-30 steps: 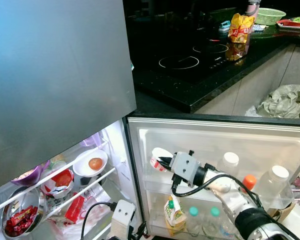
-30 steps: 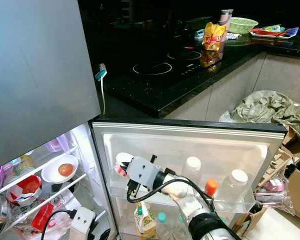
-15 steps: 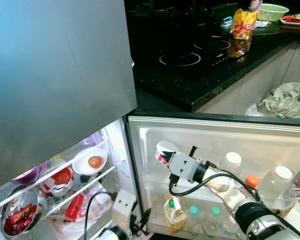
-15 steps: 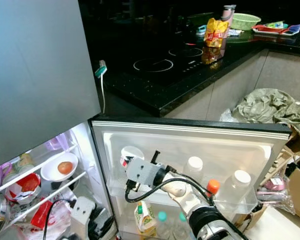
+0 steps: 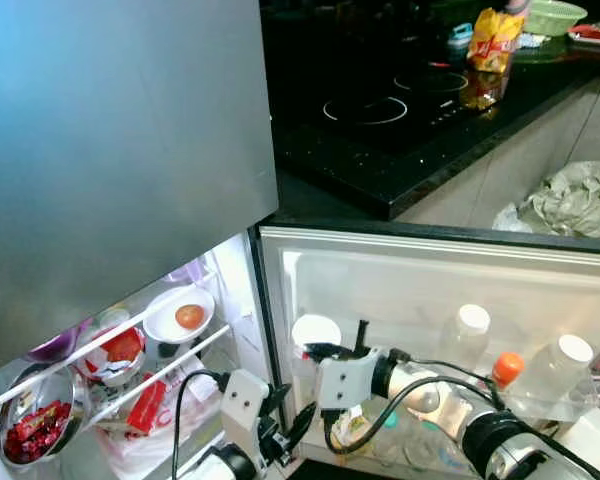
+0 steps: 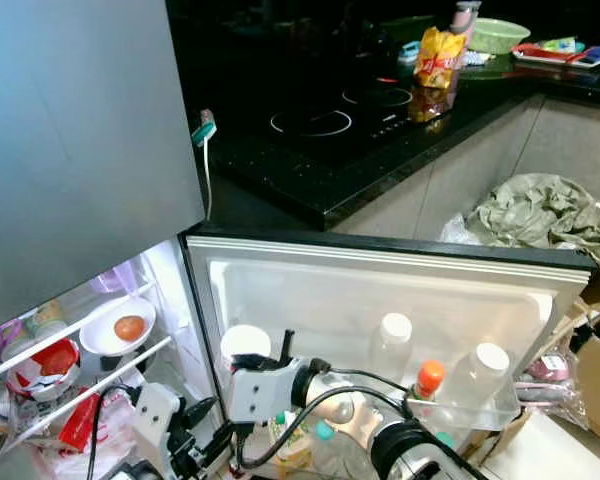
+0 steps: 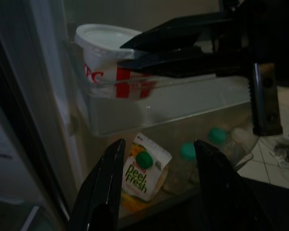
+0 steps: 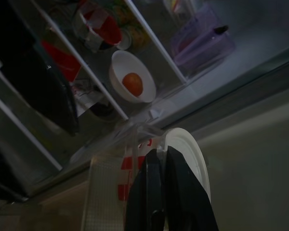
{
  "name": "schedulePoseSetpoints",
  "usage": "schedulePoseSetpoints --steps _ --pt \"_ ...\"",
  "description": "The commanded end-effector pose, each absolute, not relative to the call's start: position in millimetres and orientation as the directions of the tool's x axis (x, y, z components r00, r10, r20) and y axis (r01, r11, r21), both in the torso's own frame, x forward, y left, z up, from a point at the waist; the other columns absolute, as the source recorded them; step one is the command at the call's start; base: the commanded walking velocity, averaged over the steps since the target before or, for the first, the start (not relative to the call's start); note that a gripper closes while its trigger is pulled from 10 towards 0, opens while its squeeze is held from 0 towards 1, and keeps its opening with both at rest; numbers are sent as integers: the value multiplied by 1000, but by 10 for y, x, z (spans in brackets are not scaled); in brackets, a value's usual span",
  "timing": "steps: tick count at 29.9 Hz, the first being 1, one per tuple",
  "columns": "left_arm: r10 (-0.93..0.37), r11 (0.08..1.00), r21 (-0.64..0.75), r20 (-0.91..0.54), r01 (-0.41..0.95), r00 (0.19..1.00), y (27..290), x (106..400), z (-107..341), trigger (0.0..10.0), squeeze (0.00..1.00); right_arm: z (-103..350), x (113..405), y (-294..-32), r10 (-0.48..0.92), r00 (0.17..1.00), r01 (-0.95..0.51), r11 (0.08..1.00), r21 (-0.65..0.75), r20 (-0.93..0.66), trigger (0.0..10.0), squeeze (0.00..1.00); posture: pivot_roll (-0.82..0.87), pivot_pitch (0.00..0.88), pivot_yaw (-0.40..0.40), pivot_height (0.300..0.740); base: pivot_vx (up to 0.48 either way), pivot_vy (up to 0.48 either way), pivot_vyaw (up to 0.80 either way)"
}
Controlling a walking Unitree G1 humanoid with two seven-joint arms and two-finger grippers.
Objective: Restocking fridge
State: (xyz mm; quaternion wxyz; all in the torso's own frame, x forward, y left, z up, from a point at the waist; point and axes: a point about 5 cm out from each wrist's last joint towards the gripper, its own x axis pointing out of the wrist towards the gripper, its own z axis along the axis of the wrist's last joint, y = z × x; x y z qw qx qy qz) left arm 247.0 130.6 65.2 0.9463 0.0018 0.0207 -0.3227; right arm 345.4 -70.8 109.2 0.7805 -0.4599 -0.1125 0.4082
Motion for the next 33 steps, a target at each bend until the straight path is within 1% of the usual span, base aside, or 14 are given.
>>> schedulePoseSetpoints --steps 1,6,7,8,15,17,23,31,33 --pt "-614 787 11 -78 617 785 1399 2403 626 10000 0 939 3387 -720 733 629 -567 205 -798 -259 10000 0 -1 165 7 740 0 0 0" --pt "-611 782 62 -120 620 782 1518 2346 630 10000 0 877 3391 -737 705 646 -559 176 -810 -293 10000 0 7 161 12 740 0 0 0" --pt "-611 782 62 -120 620 782 1518 2346 630 10000 0 877 3391 -737 705 646 -559 176 -810 -293 10000 0 7 161 12 740 0 0 0" --pt "-592 797 63 -117 601 797 1575 2365 666 10000 0 873 3413 -754 686 661 -551 169 -817 -304 10000 0 14 158 13 740 0 0 0" --pt "-577 807 65 -119 587 808 1636 2386 722 10000 0 893 3447 -766 671 675 -532 153 -833 -308 10000 0 15 156 14 740 0 0 0" --pt "-570 811 74 -126 580 812 1677 2394 754 10000 0 890 3486 -810 635 700 -525 146 -838 -328 10000 0 17 148 13 740 0 0 0" --pt "-566 813 78 -123 576 815 1681 2400 785 10000 0 905 3513 -832 618 713 -505 127 -854 -330 10000 0 17 136 9 740 0 0 0" --pt "-566 813 77 -123 577 815 1673 2395 794 10000 0 1013 3577 -815 619 723 -491 147 -859 -308 10000 0 15 131 10 740 0 0 0" --pt "-568 812 77 -123 579 814 1668 2401 804 10000 0 1024 3585 -810 619 715 -505 136 -853 -324 10000 0 11 130 10 740 0 0 0"
